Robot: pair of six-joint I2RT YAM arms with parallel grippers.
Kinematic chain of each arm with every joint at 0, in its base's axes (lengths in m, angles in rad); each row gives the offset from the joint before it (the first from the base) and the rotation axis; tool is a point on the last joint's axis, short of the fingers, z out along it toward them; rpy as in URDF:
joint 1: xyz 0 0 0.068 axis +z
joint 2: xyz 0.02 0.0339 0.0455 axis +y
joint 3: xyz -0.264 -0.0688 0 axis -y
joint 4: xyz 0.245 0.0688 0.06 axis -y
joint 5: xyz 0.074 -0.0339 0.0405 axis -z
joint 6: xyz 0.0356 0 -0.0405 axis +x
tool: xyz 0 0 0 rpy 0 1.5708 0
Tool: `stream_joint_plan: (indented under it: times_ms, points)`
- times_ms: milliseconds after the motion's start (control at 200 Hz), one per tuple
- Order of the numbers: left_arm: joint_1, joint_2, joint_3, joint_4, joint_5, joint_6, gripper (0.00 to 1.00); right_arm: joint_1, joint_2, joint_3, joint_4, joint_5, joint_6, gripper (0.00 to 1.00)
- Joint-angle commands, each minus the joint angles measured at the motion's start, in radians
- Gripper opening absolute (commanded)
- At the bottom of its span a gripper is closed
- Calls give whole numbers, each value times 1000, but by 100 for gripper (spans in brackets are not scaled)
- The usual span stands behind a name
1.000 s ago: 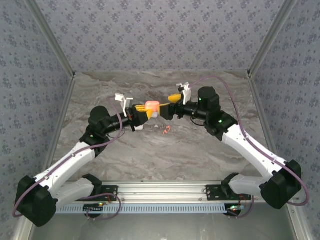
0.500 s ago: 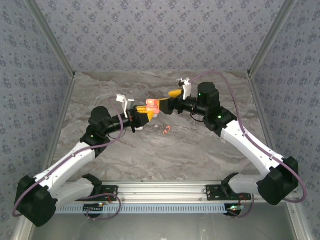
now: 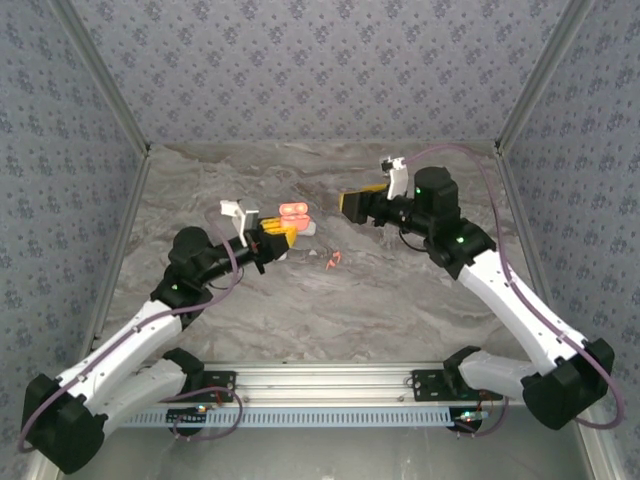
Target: Insert wireless bluetooth earbuds into charging case
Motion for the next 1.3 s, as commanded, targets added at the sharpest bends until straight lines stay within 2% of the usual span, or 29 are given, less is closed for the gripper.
stream_joint_plan:
  times_ms: [0,280,570,899,1294]
  points:
    - [-7,-38,3,-9,-24,38,0,2,107,7,-188,90,2,70]
    - [-7,-74,0,-48,-27,47,0,10,401,87,-292,142,-76,57]
    - [-6,-74,-1,-54,-29,47,0,69,618,212,-329,187,-138,55]
    - [-7,-71,3,-65,-31,51,0,78,767,288,-366,184,-173,49]
    - [-7,-62,6,-74,-32,53,0,93,826,286,-374,177,-176,44]
